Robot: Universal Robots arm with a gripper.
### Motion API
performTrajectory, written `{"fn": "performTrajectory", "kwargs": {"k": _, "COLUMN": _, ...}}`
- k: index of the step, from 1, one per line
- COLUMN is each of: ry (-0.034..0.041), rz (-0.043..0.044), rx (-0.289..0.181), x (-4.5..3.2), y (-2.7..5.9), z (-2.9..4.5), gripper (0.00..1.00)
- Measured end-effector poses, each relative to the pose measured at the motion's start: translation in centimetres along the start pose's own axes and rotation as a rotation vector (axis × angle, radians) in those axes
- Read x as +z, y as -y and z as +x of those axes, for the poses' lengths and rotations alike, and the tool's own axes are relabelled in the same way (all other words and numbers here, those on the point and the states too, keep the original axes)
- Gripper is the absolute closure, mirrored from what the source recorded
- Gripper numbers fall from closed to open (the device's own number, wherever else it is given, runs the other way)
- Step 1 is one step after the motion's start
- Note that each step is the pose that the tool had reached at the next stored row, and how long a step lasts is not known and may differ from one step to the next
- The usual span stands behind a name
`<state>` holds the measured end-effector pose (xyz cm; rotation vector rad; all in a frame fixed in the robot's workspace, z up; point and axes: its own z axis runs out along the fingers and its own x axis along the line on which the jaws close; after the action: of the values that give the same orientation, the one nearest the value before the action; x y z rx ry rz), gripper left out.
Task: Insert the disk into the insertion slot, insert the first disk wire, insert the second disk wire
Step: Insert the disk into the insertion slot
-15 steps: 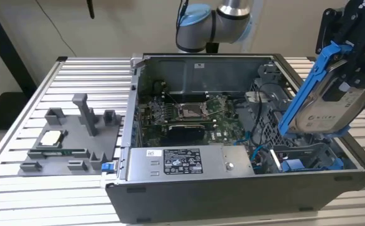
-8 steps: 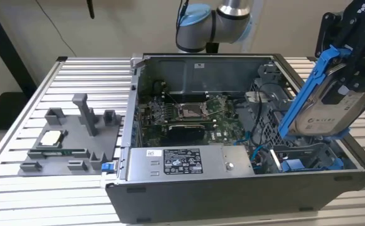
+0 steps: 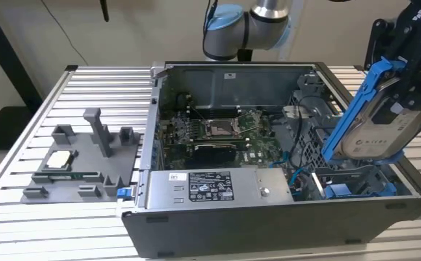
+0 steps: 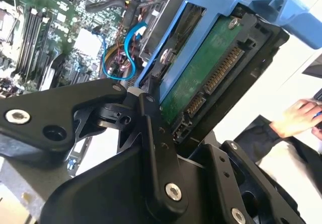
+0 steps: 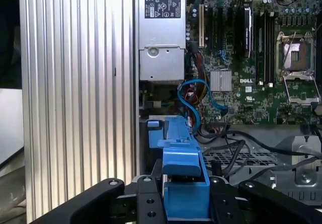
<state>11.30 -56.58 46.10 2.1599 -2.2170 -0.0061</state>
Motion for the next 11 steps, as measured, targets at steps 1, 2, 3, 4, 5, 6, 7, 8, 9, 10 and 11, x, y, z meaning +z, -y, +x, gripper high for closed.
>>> {"fn": "performTrajectory", "kwargs": {"k": 1, "ry": 0.0, "rz": 0.0, "rx": 0.0, "x": 0.08, "y": 0.04, "z": 0.02, "gripper": 0.67}}
{"fn": "performTrajectory", "kwargs": {"k": 2, "ry": 0.0, "rz": 0.0, "rx": 0.001, "x": 0.15, "y": 0.08, "z": 0.04, "gripper": 0.67}}
{"fn": "performTrajectory", "kwargs": {"k": 3, "ry": 0.0, "rz": 0.0, "rx": 0.001, "x": 0.24, "y": 0.12, "z": 0.06, "gripper": 0.67}}
{"fn": "performTrajectory", "kwargs": {"k": 4, "ry": 0.0, "rz": 0.0, "rx": 0.001, "x": 0.32, "y": 0.16, "z": 0.08, "gripper": 0.67}}
{"fn": "performTrajectory", "kwargs": {"k": 5, "ry": 0.0, "rz": -0.0001, "rx": 0.002, "x": 0.4, "y": 0.19, "z": 0.09, "gripper": 0.67}}
{"fn": "performTrajectory", "kwargs": {"k": 6, "ry": 0.0001, "rz": -0.0001, "rx": 0.002, "x": 0.49, "y": 0.22, "z": 0.1, "gripper": 0.67}}
{"fn": "performTrajectory", "kwargs": {"k": 7, "ry": -0.0001, "rz": 0.0, "rx": 0.002, "x": 0.57, "y": 0.25, "z": 0.11, "gripper": 0.67}}
{"fn": "performTrajectory", "kwargs": {"k": 8, "ry": 0.0, "rz": 0.0, "rx": 0.002, "x": 0.65, "y": 0.27, "z": 0.12, "gripper": 0.67}}
{"fn": "performTrajectory", "kwargs": {"k": 9, "ry": 0.0001, "rz": -0.0001, "rx": 0.003, "x": 0.72, "y": 0.3, "z": 0.12, "gripper": 0.67}}
{"fn": "performTrajectory", "kwargs": {"k": 10, "ry": 0.0, "rz": -0.0001, "rx": 0.003, "x": 0.78, "y": 0.32, "z": 0.13, "gripper": 0.67}}
{"fn": "performTrajectory", "kwargs": {"k": 11, "ry": -0.0001, "rz": -0.0001, "rx": 0.003, "x": 0.84, "y": 0.33, "z": 0.13, "gripper": 0.67}}
